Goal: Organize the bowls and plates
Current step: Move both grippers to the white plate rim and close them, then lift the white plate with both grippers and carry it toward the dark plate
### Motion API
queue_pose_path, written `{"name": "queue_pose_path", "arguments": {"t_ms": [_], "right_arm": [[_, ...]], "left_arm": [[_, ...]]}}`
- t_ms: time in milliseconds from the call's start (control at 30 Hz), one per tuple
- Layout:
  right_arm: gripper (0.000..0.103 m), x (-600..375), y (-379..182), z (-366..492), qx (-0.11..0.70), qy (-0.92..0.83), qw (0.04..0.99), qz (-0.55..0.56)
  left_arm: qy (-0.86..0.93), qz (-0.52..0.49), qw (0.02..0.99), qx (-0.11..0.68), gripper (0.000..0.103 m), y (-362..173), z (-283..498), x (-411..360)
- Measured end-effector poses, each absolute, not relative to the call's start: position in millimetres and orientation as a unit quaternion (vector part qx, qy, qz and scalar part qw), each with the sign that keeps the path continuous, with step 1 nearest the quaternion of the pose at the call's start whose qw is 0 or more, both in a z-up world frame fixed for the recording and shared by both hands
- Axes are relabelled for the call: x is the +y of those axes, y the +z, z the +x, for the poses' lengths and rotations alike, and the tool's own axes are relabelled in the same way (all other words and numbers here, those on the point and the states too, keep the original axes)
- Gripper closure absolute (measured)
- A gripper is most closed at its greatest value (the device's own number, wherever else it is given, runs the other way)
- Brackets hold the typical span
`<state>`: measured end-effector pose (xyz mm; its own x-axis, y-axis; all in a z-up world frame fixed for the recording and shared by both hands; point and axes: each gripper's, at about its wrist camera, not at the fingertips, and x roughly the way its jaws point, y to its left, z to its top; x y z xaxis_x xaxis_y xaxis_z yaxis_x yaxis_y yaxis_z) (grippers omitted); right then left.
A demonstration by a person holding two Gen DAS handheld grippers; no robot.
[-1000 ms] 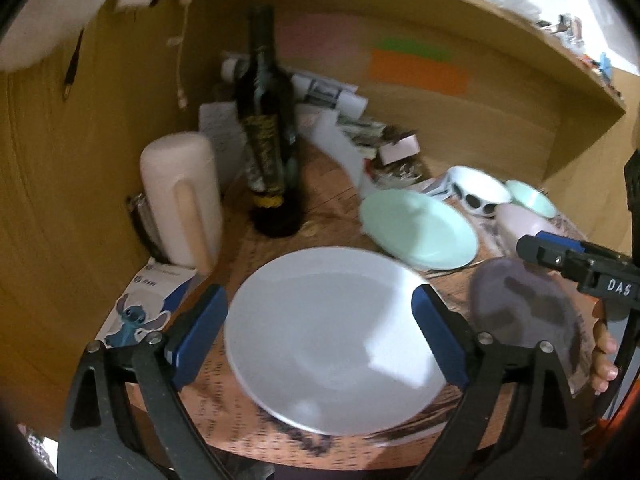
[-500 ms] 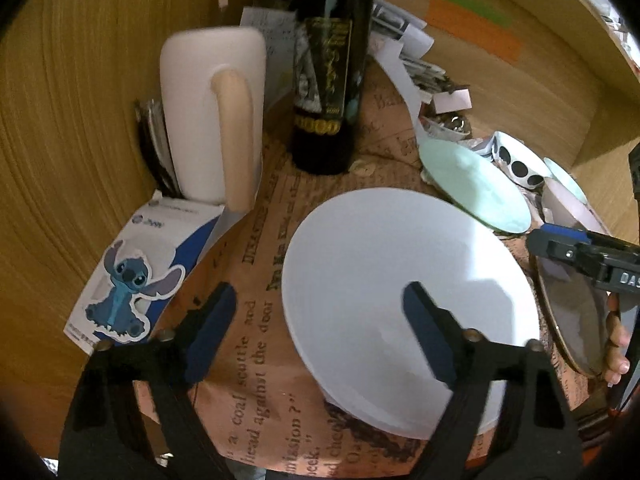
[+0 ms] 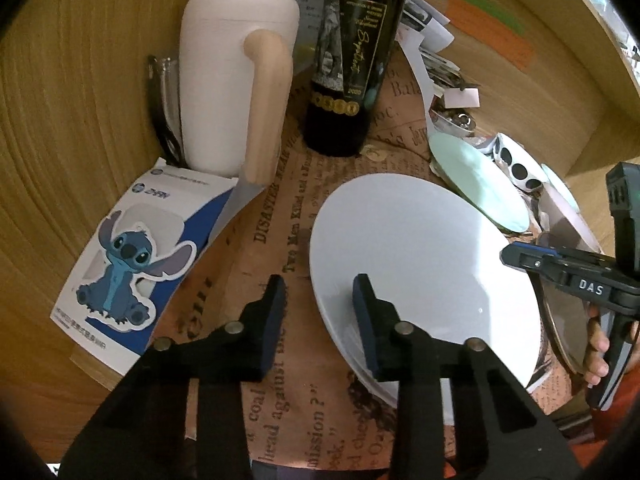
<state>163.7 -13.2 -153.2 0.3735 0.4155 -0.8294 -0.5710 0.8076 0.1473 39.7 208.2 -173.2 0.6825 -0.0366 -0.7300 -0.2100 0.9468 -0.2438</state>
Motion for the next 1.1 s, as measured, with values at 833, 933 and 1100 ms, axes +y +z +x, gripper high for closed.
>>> {"name": "queue_pose_path", "arguments": {"t_ms": [833,933,1100], "right_arm": [[0.085,-10,-159,160,0.472,0.277,0.834,-0.073],[0.085,-14,-156,160,0.468,0.276,0.837,-0.063],[0.085,-19,-150,160,0.458,0.273,0.844,-0.05]], "left_arm": [[0.041,-0.123,0.911,0.391,0.075,-167,46,187],[0.041,-0.126,0.913,0.386,0.075,-164,48,186],[0.037,-0.133,0.915,0.379,0.075,-157,49,184]]}}
